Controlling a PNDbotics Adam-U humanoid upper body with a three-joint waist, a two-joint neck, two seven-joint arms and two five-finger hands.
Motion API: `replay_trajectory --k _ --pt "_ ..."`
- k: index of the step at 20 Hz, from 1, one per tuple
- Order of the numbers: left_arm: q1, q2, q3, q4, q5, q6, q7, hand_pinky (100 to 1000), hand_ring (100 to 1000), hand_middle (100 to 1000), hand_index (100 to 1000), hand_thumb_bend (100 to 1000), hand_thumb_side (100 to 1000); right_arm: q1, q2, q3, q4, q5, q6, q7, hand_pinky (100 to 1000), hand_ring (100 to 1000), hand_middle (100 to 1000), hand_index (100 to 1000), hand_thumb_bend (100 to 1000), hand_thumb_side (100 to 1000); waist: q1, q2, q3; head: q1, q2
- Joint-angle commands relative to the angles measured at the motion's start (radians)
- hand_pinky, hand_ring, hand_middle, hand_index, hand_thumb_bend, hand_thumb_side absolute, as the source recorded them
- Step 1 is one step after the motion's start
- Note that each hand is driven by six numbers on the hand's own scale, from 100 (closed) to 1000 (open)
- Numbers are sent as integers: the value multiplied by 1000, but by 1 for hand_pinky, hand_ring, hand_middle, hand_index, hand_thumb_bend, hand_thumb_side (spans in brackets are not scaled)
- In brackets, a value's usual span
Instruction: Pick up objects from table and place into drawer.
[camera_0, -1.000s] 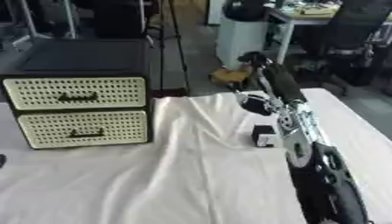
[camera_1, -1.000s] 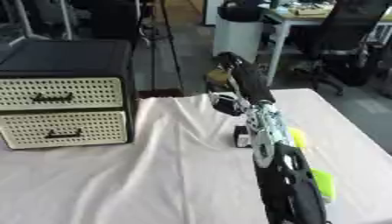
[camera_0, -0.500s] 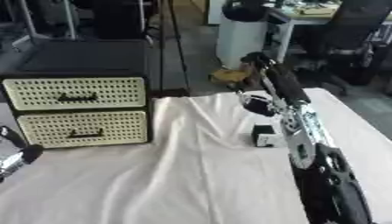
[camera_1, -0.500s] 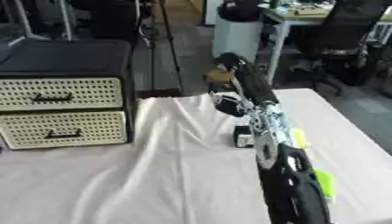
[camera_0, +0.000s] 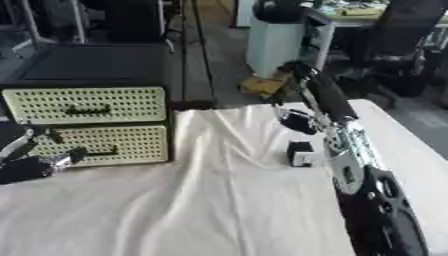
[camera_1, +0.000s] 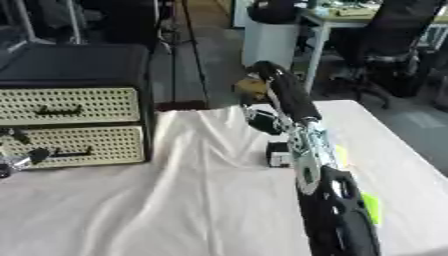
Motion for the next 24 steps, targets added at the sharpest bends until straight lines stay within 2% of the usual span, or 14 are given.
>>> replay_trajectory --k 1,6,12,21,24 --pt "-61 -20 -9 103 -52 -18 42 100 100 100 751 574 1000 -19 -3 5 -12 -11 -8 -4 843 896 852 874 139 232 1 -11 -5 8 9" --pt "-135 -78 -7 234 -135 -32 100 100 100 100 760 580 1000 -25 6 10 -9 -15 -16 -8 842 896 853 875 135 233 -8 -3 -19 22 8" --pt "-181 -126 3 333 -219 -29 162 100 100 100 767 583 1000 -31 11 15 -4 -20 -25 -11 842 896 853 875 125 235 -15 8 -37 34 6" --pt "-202 -148 23 400 -317 9 227 100 100 100 771 592 1000 -35 14 15 0 -24 -32 -14 843 896 853 876 119 236 -20 18 -54 39 2" --pt "-201 -151 28 421 -332 14 237 100 100 100 747 589 1000 -34 14 15 0 -25 -34 -14 843 896 853 876 117 235 -20 18 -55 39 2"
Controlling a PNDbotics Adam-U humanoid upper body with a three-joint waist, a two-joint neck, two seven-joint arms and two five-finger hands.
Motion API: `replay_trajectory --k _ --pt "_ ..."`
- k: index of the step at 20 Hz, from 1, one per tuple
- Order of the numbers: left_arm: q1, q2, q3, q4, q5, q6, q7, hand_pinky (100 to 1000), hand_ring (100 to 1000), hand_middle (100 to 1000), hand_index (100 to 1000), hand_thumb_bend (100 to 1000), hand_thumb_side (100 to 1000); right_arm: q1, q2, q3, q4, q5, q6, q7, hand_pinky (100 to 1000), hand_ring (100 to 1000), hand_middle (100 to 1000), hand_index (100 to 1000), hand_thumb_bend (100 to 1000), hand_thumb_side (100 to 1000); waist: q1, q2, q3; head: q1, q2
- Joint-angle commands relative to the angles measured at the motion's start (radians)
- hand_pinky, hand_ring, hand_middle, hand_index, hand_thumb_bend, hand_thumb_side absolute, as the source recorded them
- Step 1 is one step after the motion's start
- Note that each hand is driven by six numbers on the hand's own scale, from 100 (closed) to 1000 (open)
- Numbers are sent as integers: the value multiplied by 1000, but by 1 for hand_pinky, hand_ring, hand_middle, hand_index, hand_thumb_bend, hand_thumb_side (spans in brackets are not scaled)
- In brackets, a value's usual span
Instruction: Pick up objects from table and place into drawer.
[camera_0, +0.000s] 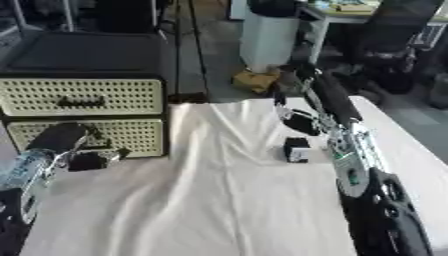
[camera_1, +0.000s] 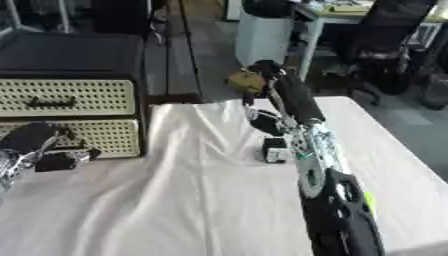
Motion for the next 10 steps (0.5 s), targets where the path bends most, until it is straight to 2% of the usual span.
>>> replay_trajectory --k 1,7,10 --pt "-27 2 13 10 -15 2 8 100 100 100 746 589 1000 -21 -11 -1 -10 -7 -5 -1 843 896 853 876 117 235 4 -10 -4 2 1" --pt "-19 3 10 20 -5 -37 -85 100 100 100 684 581 1000 -20 -11 -2 -10 -9 -5 -1 843 897 854 876 111 237 4 -10 -2 2 2" --pt "-14 6 8 4 -4 -47 -120 100 100 100 607 579 1000 -19 -11 -3 -10 -9 -5 -1 843 897 854 876 109 237 3 -11 0 2 1"
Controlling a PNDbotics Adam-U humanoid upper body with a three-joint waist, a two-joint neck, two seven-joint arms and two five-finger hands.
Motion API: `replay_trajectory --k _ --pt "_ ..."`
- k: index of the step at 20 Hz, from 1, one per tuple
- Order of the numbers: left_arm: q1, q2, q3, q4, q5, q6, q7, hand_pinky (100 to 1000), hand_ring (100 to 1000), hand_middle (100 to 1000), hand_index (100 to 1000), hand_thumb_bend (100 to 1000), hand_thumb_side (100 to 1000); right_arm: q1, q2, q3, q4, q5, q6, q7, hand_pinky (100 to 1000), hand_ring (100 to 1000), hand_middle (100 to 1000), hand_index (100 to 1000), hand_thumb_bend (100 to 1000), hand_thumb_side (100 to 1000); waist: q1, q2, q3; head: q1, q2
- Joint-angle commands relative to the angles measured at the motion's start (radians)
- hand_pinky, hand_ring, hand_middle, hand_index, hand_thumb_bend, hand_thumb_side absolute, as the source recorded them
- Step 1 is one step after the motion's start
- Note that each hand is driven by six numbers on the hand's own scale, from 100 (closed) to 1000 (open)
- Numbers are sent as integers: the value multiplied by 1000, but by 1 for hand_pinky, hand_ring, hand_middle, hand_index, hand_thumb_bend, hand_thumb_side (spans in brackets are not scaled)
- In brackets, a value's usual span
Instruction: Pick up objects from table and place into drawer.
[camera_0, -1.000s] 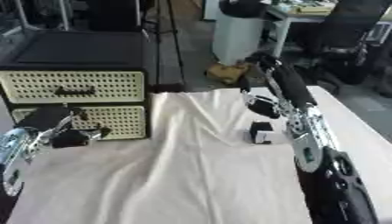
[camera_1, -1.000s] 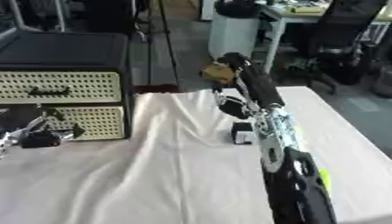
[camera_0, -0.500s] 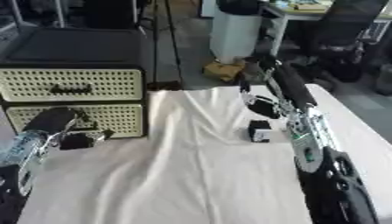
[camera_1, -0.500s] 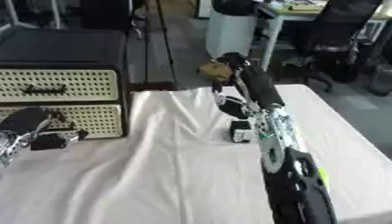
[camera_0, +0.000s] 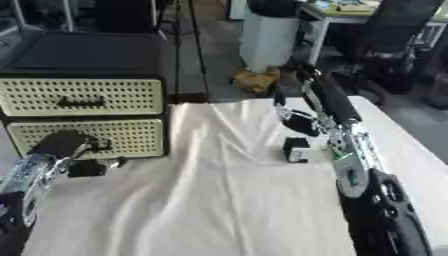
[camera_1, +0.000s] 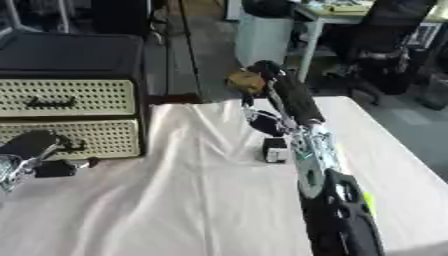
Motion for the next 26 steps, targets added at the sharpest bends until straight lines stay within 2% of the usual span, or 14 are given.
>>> replay_trajectory --k 1,3,5,8,12,21,26 --pt "-13 13 3 -26 5 -12 -37 100 100 100 575 579 1000 -19 -11 -4 -12 -3 -2 0 843 897 854 876 109 237 3 -11 1 1 1" --pt "-7 18 -1 -48 6 -18 -51 100 100 100 506 579 1000 -19 -12 -5 -13 -2 -1 0 843 897 854 876 105 236 3 -12 4 -1 1" --pt "1 25 -7 -81 9 -26 -70 100 100 100 484 579 1000 -18 -13 -7 -13 -2 1 0 843 897 854 876 103 233 3 -14 8 -4 1" --pt "25 36 -15 -155 25 -40 -119 100 100 100 495 576 1000 -17 -16 -9 -14 -2 3 -1 843 897 854 877 100 231 5 -16 14 -10 2" --pt "88 49 -28 -311 86 -56 -184 100 100 100 512 564 1000 -15 -20 -10 -14 0 5 0 844 897 854 877 100 229 9 -19 25 -14 3" --pt "251 37 -42 -569 192 -39 -293 100 100 100 531 551 1000 -11 -28 -14 -17 4 10 1 844 898 854 877 100 227 18 -27 46 -28 3" --pt "328 37 -43 -679 222 -36 -316 100 100 100 529 547 1000 -6 -34 -16 -17 7 12 4 844 898 854 877 100 228 26 -33 54 -34 9"
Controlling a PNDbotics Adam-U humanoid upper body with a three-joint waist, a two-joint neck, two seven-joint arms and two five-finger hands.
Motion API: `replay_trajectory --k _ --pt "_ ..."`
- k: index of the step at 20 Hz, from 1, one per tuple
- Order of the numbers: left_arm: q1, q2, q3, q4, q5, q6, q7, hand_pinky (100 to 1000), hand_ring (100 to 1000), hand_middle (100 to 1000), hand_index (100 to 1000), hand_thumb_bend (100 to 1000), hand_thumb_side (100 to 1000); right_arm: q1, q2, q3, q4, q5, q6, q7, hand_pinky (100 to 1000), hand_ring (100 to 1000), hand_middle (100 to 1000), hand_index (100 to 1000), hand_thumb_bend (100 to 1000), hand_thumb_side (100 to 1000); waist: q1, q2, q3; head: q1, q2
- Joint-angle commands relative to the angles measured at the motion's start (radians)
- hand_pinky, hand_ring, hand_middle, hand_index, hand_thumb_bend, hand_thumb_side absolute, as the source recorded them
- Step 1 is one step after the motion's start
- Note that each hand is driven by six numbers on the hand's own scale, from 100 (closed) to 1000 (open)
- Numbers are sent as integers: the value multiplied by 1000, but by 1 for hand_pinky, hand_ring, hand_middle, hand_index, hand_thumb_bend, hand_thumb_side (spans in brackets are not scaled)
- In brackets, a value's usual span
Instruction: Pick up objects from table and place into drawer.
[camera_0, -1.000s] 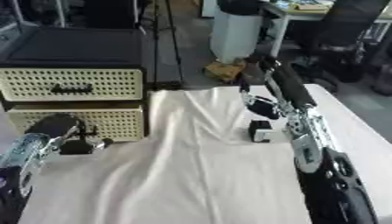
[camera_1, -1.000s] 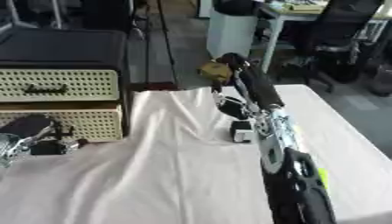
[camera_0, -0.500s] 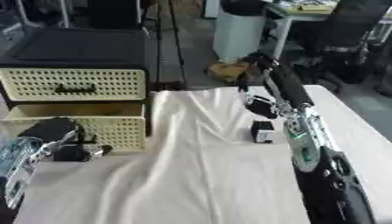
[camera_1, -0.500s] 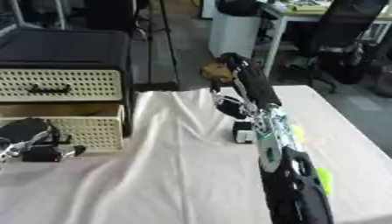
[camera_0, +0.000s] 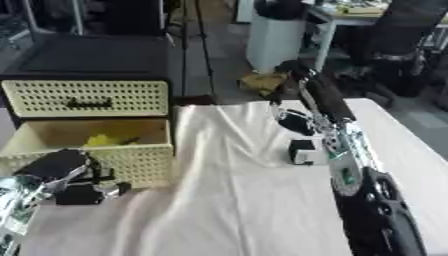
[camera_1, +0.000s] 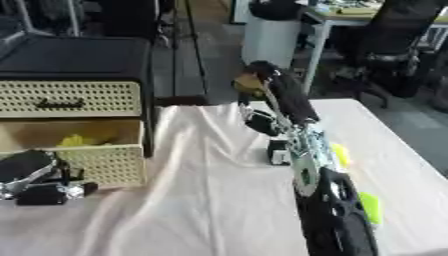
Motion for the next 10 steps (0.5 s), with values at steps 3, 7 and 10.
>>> replay_trajectory --k 3,7,10 --pt "38 16 0 -130 43 3 -24 100 100 100 579 541 1000 -10 -26 -6 -17 7 5 3 845 898 854 878 100 232 9 -17 3 -7 9" --pt "90 34 17 -210 73 20 2 100 100 100 720 530 1000 -12 -32 -15 -11 1 12 12 847 902 853 879 103 236 8 -16 6 -14 8" --pt "122 46 27 -260 62 57 106 100 100 100 807 537 1000 -16 -38 -23 -1 -10 19 19 848 904 854 879 102 239 6 -14 8 -17 9"
